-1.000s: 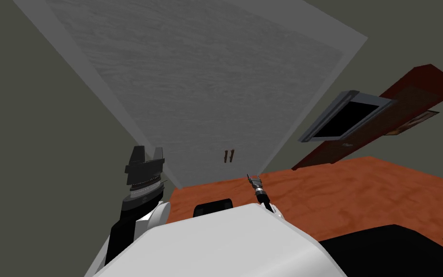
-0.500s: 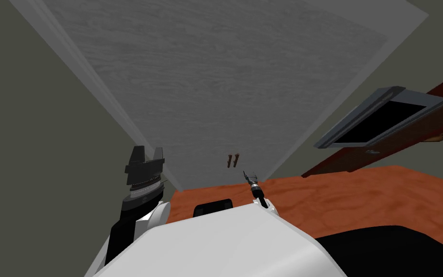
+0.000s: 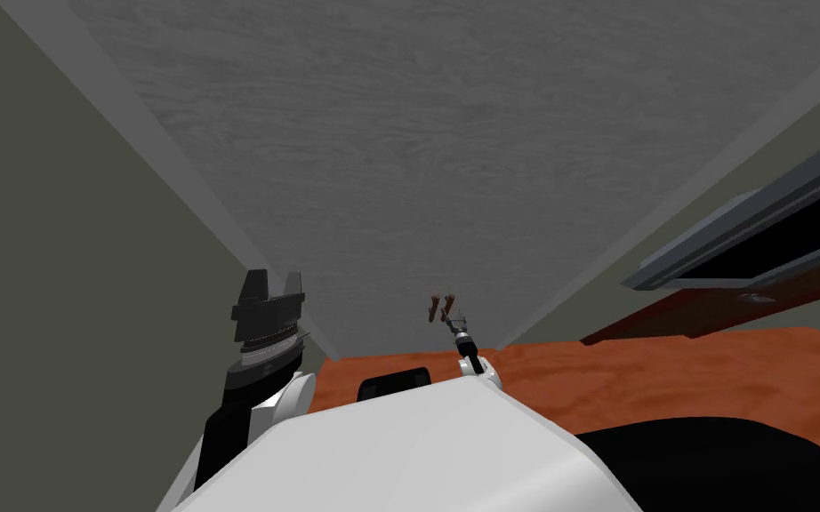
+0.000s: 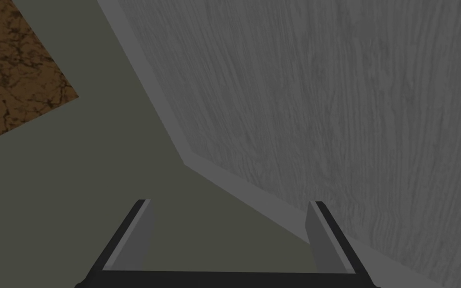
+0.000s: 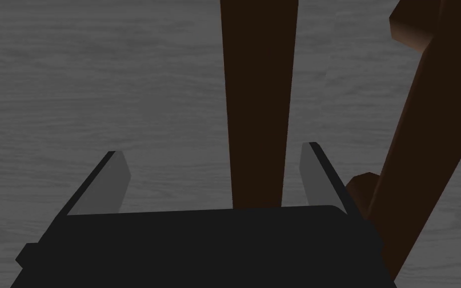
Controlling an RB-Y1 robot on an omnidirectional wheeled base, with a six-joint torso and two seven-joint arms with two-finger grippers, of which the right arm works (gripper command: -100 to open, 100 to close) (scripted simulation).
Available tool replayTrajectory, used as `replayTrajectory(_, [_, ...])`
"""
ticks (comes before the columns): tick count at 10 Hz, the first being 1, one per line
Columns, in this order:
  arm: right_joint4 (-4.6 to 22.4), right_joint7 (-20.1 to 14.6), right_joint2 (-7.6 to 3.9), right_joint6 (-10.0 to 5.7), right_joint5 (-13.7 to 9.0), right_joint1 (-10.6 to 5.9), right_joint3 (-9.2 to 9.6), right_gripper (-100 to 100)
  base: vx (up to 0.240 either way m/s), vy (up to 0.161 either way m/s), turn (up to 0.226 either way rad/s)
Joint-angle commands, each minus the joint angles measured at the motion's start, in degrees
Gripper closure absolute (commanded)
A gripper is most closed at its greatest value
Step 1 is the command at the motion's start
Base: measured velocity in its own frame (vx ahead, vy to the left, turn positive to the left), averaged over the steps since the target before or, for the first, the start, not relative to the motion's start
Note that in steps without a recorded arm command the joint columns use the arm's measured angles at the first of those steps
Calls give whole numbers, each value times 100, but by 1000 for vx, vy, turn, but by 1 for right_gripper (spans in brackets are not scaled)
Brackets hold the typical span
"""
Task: Pull the door open
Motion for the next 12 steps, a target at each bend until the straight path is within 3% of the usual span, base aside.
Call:
replayTrajectory(1, [-248, -19, 78, 48, 28, 36, 74, -100, 142, 36, 118])
replayTrajectory(3, [-188, -12, 66, 8, 24, 12, 65, -100, 43, 7, -5])
replayTrajectory(4, [-188, -12, 66, 8, 24, 12, 65, 100, 0, 0, 0])
replayTrajectory(9, [-188, -12, 66, 8, 24, 12, 65, 100, -3, -2, 3])
replayTrajectory(10, [-151, -87, -10, 22, -26, 110, 12, 100, -79, -3, -50])
replayTrajectory(12, [-139, -112, -34, 26, -43, 142, -5, 100, -141, 11, -38])
